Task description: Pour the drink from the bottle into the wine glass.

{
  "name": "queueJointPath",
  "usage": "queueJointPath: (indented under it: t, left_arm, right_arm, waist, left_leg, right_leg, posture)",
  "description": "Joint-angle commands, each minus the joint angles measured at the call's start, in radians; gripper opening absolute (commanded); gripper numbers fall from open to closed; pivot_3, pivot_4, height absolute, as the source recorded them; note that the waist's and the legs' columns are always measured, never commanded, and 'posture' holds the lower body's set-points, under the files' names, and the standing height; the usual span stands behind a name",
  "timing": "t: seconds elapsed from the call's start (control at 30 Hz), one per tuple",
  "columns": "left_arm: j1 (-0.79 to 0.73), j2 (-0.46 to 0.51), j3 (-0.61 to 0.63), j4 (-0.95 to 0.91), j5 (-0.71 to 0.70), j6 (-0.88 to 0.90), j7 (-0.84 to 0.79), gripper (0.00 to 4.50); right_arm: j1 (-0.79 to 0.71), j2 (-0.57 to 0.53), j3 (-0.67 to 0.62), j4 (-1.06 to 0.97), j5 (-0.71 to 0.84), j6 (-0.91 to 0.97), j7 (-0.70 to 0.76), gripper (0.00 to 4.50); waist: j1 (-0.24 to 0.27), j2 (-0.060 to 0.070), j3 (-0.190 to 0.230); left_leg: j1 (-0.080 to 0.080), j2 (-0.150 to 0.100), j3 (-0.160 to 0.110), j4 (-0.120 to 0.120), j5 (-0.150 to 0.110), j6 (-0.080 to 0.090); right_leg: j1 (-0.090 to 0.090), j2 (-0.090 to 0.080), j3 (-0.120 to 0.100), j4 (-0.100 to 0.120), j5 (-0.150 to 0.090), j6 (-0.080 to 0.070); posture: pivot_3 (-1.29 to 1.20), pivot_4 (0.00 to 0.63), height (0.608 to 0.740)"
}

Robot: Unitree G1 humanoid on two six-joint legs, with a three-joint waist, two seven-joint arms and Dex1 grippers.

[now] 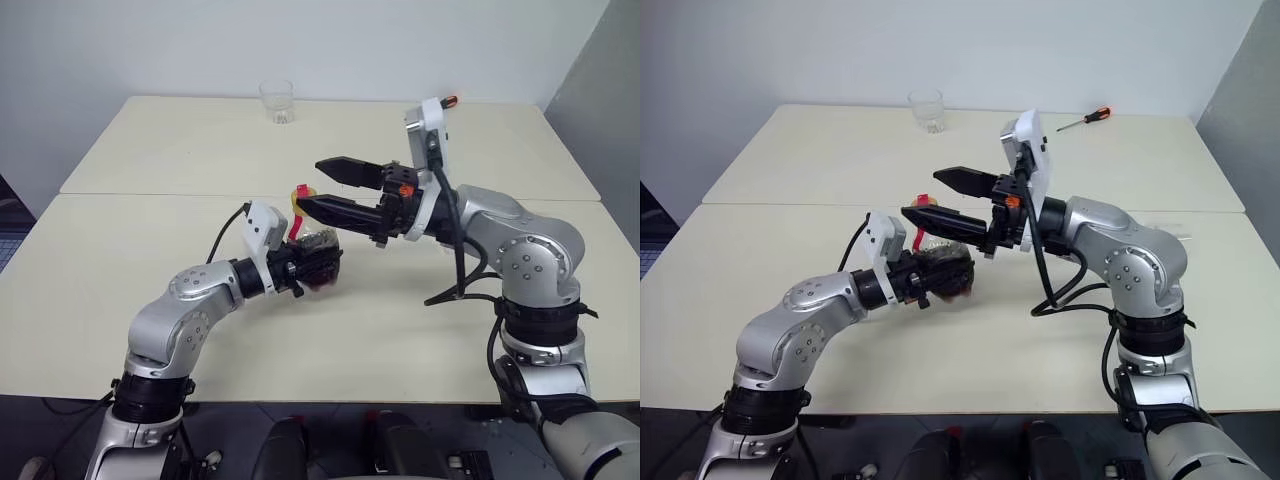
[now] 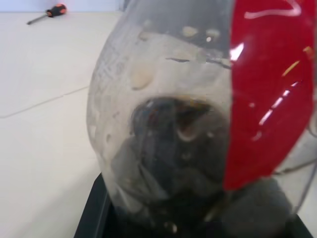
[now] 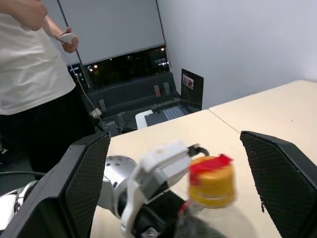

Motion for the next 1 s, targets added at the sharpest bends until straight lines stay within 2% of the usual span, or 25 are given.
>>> queueJointPath:
  t: [0.03,0.2,0.37,1.0]
  left_arm:
    - [-0.074,-0.018,-0.015,0.075,0.074,-0.092,0.017,1.82]
    - [-0.11,-0.044,-0.028,0.145,0.128,-0.147,0.023,1.82]
    - [-0.124,-0.051,-0.029,0.183,0.155,-0.175,0.016,1.82]
    - [-0.174,-0.071,-0.03,0.254,0.194,-0.225,-0.015,1.82]
  right_arm:
    - [-0.007,0.021,0.061,0.017,-0.143,-0.113,-0.085,4.48]
    - [-0.032,0.047,0.116,0.097,-0.298,-0.205,-0.168,4.48]
    - [-0.06,0.074,0.122,0.146,-0.361,-0.234,-0.198,4.48]
    - [-0.074,0.141,0.117,0.142,-0.344,-0.187,-0.187,4.48]
  waist:
    - [0.0,0.0,0.0]
    - [0.0,0.0,0.0]
    - [0.0,0.0,0.0]
    - [0.0,0.0,0.0]
  left_leg:
    - [0.0,0.0,0.0,0.0,0.0,0.0]
    - [0.0,0.0,0.001,0.0,0.0,0.0]
    - [-0.001,0.001,0.001,0.0,0.0,0.0]
    - [-0.001,0.0,0.001,0.0,0.0,0.0]
  right_leg:
    - [0.0,0.0,0.0,0.0,0.0,0.0]
    - [-0.001,0.0,0.001,0.0,0.0,0.0]
    - [-0.001,0.0,0.001,-0.001,0.0,0.0]
    - [-0.001,-0.001,0.0,0.0,0.0,0.0]
  posture:
    - [0.0,0.15,0.74]
    - [0.0,0.15,0.74]
    - [0.0,0.15,0.74]
    - [0.0,0.15,0.74]
